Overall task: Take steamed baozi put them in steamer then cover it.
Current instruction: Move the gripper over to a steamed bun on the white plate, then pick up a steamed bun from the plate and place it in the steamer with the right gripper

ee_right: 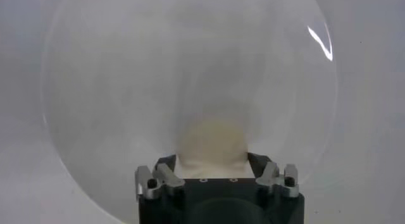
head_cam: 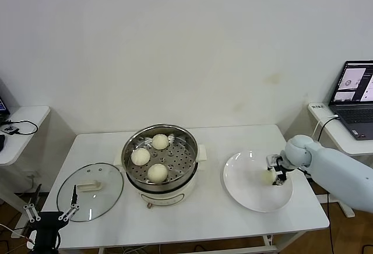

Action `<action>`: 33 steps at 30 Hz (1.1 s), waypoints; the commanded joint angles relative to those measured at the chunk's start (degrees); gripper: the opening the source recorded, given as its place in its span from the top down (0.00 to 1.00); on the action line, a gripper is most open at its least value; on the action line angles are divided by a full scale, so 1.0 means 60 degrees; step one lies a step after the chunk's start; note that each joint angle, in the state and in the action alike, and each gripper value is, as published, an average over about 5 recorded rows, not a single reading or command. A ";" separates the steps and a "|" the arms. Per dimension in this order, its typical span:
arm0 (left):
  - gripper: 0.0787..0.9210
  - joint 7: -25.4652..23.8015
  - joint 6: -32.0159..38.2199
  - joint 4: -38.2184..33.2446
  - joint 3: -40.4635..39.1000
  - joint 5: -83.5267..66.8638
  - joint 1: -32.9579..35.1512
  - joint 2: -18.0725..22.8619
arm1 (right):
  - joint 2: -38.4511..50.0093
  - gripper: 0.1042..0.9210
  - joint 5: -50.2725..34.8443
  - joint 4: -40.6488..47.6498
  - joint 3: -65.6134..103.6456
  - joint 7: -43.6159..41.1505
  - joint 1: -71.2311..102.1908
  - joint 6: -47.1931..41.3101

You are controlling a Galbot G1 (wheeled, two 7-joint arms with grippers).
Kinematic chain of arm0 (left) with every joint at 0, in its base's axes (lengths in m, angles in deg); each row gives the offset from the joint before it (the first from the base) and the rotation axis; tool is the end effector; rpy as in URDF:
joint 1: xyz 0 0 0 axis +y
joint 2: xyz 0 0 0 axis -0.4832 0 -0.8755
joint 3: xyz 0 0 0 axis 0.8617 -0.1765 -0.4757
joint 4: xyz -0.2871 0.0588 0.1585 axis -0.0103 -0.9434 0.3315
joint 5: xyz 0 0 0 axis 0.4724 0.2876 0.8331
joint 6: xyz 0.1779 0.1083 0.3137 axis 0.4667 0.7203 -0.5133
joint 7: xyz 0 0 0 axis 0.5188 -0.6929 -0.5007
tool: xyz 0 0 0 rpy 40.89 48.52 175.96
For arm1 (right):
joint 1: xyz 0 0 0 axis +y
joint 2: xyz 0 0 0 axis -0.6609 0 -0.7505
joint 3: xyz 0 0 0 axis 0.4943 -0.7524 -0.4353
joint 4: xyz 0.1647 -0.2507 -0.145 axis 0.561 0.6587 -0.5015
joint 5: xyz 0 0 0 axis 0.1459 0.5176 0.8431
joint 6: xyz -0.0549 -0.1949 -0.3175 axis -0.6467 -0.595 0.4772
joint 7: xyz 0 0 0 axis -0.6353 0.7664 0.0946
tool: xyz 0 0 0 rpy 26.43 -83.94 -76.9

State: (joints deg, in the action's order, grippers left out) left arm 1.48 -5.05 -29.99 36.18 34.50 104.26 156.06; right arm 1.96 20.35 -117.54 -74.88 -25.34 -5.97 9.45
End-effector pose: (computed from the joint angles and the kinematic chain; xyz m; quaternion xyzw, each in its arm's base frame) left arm 0.1423 0.1463 -0.3074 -0.0991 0.9680 0.2261 0.0442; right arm 0.5055 -0.1369 -0.2478 0.4607 -0.5208 0.5903 0.4100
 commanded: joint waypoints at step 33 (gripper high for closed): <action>0.12 -0.0020 -0.0033 -0.0200 -0.0265 0.0002 -0.0253 -0.0146 | -0.2205 0.51 -0.7261 -0.3967 -0.4385 0.1377 -0.7833 -0.3170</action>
State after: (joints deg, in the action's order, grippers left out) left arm 1.40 -5.19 -30.99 34.67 34.47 102.90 155.00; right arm -0.97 -6.25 -135.54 -93.65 -23.01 -42.21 -0.71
